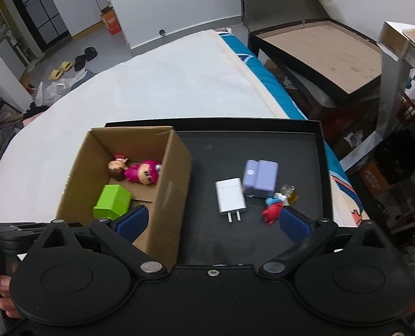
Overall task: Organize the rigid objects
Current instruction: 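Move the right gripper to the red figure and grasp it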
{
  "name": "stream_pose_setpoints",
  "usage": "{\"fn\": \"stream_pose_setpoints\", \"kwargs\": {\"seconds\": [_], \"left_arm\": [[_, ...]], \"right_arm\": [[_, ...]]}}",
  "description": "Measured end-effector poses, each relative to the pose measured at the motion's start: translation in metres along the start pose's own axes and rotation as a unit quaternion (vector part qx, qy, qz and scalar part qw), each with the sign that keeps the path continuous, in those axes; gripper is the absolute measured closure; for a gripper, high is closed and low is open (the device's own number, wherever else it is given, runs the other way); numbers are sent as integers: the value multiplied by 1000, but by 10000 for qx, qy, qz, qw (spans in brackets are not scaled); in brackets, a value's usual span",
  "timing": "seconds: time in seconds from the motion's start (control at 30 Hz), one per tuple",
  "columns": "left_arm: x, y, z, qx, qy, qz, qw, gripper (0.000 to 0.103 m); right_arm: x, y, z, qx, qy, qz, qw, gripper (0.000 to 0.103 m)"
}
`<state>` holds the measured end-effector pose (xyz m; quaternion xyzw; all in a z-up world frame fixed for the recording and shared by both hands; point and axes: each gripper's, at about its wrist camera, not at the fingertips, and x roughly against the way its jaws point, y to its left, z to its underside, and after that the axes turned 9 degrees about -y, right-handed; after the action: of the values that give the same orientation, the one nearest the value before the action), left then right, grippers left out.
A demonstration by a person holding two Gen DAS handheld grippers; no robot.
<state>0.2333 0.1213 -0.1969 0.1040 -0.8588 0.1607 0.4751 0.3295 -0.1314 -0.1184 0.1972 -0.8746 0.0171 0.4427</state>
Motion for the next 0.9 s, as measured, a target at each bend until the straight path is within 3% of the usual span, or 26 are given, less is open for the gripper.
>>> {"fn": "stream_pose_setpoints", "kwargs": {"seconds": [0.9], "left_arm": [[-12,-9,2,-32,82,-363,9993,90]], "right_arm": [[-34,-89,38,-705,-227,-175,9971,1]]}}
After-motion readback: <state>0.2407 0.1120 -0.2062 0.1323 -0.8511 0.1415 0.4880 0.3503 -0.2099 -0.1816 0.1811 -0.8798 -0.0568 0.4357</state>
